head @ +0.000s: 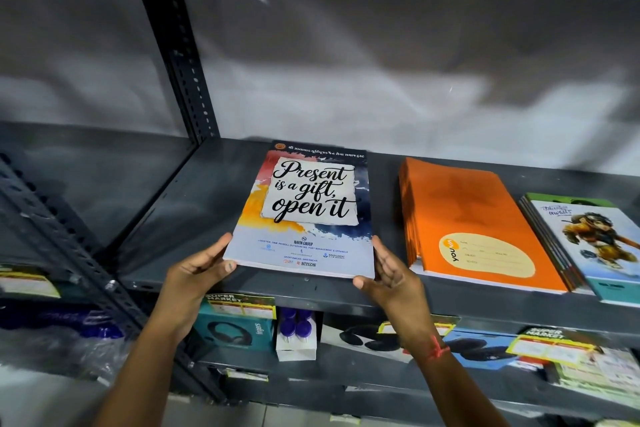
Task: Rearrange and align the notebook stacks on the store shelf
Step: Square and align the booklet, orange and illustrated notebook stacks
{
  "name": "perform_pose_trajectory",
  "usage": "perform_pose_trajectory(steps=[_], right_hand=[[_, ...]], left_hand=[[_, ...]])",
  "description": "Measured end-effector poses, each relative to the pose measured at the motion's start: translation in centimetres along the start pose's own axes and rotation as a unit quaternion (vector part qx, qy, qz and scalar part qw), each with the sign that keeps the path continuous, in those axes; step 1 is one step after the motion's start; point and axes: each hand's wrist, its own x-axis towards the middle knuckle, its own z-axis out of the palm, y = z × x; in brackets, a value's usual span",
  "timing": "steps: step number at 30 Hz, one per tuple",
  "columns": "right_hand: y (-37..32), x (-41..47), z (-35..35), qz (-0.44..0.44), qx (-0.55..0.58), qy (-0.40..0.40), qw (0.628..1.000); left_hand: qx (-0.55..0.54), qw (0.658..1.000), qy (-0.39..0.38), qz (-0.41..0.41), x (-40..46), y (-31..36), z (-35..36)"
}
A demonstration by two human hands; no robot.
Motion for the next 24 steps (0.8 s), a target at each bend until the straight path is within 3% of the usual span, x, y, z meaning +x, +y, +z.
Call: perform_pose_trajectory(steps=[24], right_hand=[[0.1, 0.5, 1.2, 0.006, 0.016, 0.107, 0.994]], left_hand=[[-0.006, 0.994, 0.110, 0.024, -0.3, 0.4, 2.1]])
